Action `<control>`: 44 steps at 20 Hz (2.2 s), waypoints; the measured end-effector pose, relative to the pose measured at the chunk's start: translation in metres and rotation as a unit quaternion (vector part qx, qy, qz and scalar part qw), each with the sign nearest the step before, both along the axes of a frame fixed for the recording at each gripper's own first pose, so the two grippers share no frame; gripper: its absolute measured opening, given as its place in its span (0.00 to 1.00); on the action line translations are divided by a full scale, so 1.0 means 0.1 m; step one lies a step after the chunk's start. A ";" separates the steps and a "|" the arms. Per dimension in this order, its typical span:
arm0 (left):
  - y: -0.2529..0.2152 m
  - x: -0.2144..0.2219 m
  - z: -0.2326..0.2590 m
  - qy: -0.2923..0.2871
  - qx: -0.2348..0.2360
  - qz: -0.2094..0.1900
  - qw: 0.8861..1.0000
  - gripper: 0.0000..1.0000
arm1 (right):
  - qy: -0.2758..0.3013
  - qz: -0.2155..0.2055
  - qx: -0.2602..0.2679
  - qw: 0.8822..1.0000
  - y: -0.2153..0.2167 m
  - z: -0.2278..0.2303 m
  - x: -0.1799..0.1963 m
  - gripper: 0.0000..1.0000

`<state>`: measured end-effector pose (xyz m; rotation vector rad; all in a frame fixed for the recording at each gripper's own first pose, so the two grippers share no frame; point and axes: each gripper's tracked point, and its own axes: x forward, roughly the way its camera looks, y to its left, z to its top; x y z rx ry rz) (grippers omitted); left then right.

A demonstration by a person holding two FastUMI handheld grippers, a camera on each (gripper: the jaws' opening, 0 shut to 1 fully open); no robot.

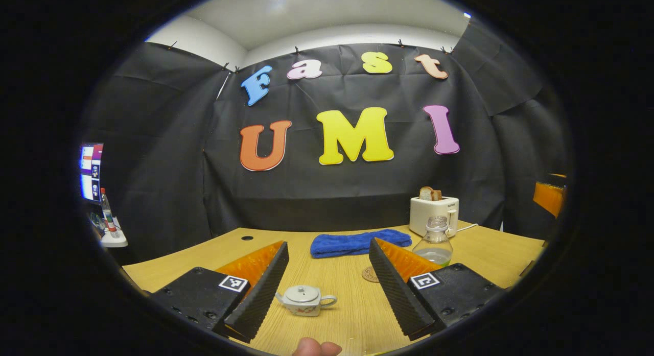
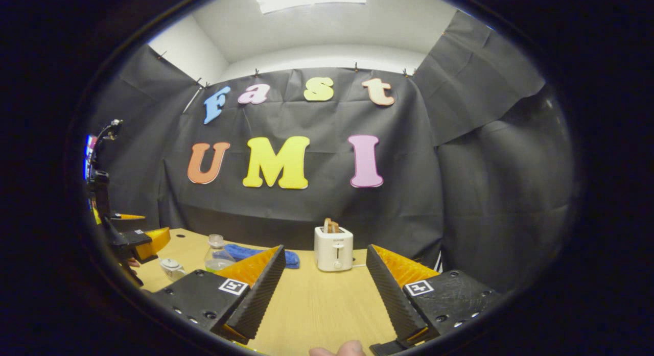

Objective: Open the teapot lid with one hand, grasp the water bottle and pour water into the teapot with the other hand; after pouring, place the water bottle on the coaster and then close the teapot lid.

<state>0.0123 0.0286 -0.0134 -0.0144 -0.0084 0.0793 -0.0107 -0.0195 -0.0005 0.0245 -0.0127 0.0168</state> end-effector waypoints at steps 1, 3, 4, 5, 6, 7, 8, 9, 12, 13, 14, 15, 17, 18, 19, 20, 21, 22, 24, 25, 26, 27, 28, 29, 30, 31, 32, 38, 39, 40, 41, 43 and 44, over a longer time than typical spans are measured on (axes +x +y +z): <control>0.02 0.02 -0.03 0.001 -0.001 0.000 1.000 0.99 | 0.005 0.000 0.005 1.000 -0.02 -0.07 0.03 0.96; 0.13 0.06 -0.14 0.017 -0.001 0.008 1.000 0.99 | 0.019 0.000 0.007 1.000 -0.05 -0.22 0.09 0.95; 0.20 0.07 -0.19 0.027 -0.002 0.014 1.000 0.99 | 0.030 0.003 0.010 0.999 -0.05 -0.30 0.13 0.95; 0.27 0.09 -0.24 0.033 -0.005 0.020 0.999 0.99 | 0.040 0.006 0.013 0.999 -0.04 -0.37 0.15 0.94; 0.33 0.12 -0.28 0.039 -0.008 0.026 0.999 0.99 | 0.043 0.009 0.017 0.999 -0.04 -0.40 0.15 0.97; 0.38 0.14 -0.34 0.047 -0.010 0.029 0.998 0.99 | 0.040 0.008 0.016 0.999 -0.06 -0.39 0.16 0.96; 0.40 0.14 -0.40 0.055 -0.009 0.031 0.998 0.99 | 0.038 0.006 0.011 0.999 -0.08 -0.42 0.18 0.96; 0.43 0.16 -0.46 0.063 -0.005 0.032 0.997 0.99 | 0.035 0.005 0.003 0.999 -0.09 -0.42 0.19 0.95; 0.50 0.13 -0.74 0.094 0.003 0.041 0.995 0.99 | 0.033 0.012 0.001 0.999 -0.06 -0.47 0.22 0.96; 0.49 0.13 -0.86 0.106 -0.002 0.038 0.994 0.99 | 0.034 0.016 0.000 0.999 -0.03 -0.50 0.23 0.96; 0.45 0.13 -0.98 0.121 -0.005 0.032 0.992 0.99 | 0.034 0.020 -0.004 0.999 0.00 -0.53 0.26 0.96; 0.42 0.12 -1.07 0.135 -0.003 0.030 0.990 0.99 | 0.034 0.026 -0.011 0.999 0.04 -0.56 0.29 0.96; 0.49 0.17 -1.11 0.137 -0.001 0.039 0.990 0.99 | 0.039 0.046 -0.016 0.998 0.16 -0.61 0.29 0.95; 0.50 0.20 -1.11 0.138 -0.004 0.039 0.990 0.99 | 0.039 0.051 -0.014 0.998 0.19 -0.61 0.31 0.95; 0.50 0.24 -1.10 0.136 -0.010 0.037 0.990 0.97 | 0.039 0.054 -0.012 0.998 0.18 -0.61 0.33 0.95; 0.48 0.28 -1.09 0.135 -0.016 0.031 0.990 0.96 | 0.039 0.053 -0.011 0.998 0.16 -0.62 0.35 0.95; 0.45 0.33 -1.09 0.135 -0.019 0.027 0.990 0.92 | 0.041 0.051 -0.009 0.998 0.13 -0.64 0.36 0.95; 0.42 0.37 -1.10 0.138 -0.018 0.023 0.990 0.88 | 0.043 0.048 -0.006 0.998 0.10 -0.66 0.37 0.96; 0.39 0.44 -1.14 0.145 -0.011 0.019 0.989 0.79 | 0.047 0.040 0.002 0.998 0.02 -0.69 0.40 0.95; 0.38 0.47 -1.16 0.151 -0.010 0.018 0.988 0.73 | 0.049 0.035 0.008 0.998 -0.03 -0.71 0.41 0.95; 0.37 0.46 -1.18 0.157 -0.009 0.022 0.987 0.70 | 0.054 0.034 0.014 0.998 -0.05 -0.74 0.43 0.95; 0.39 0.48 -1.17 0.150 -0.003 0.022 0.988 0.64 | 0.060 0.035 0.018 0.997 -0.05 -0.77 0.45 0.96; 0.39 0.50 -1.14 0.148 0.000 0.026 0.989 0.63 | 0.064 0.034 0.018 0.997 -0.06 -0.80 0.47 0.95; 0.41 0.51 -1.13 0.149 0.002 0.033 0.988 0.49 | 0.068 0.034 0.018 0.997 -0.06 -0.81 0.49 0.95; 0.42 0.52 -1.14 0.151 0.004 0.035 0.988 0.39 | 0.071 0.035 0.018 0.997 -0.05 -0.83 0.50 0.96; 0.42 0.52 -1.14 0.149 0.006 0.039 0.988 0.28 | 0.071 0.037 0.019 0.997 -0.04 -0.83 0.50 0.95; 0.42 0.53 -1.13 0.148 0.007 0.042 0.988 0.24 | 0.071 0.039 0.019 0.997 -0.03 -0.83 0.51 0.96; 0.39 0.54 -1.05 0.135 -0.005 0.034 0.990 0.05 | 0.081 0.069 0.021 0.994 0.14 -0.88 0.52 0.96; 0.39 0.53 -1.00 0.129 -0.005 0.031 0.991 0.04 | 0.081 0.076 0.018 0.994 0.18 -0.87 0.51 0.95; 0.40 0.53 -0.94 0.122 -0.007 0.029 0.992 0.04 | 0.081 0.089 0.016 0.993 0.26 -0.88 0.49 0.95; 0.41 0.51 -0.89 0.115 -0.008 0.027 0.993 0.04 | 0.083 0.103 0.013 0.991 0.34 -0.89 0.47 0.95; 0.40 0.47 -0.78 0.103 -0.013 0.022 0.994 0.03 | 0.090 0.144 0.010 0.986 0.58 -0.90 0.38 0.96; 0.40 0.45 -0.72 0.095 -0.017 0.019 0.995 0.03 | 0.094 0.169 0.007 0.981 0.73 -0.92 0.32 0.96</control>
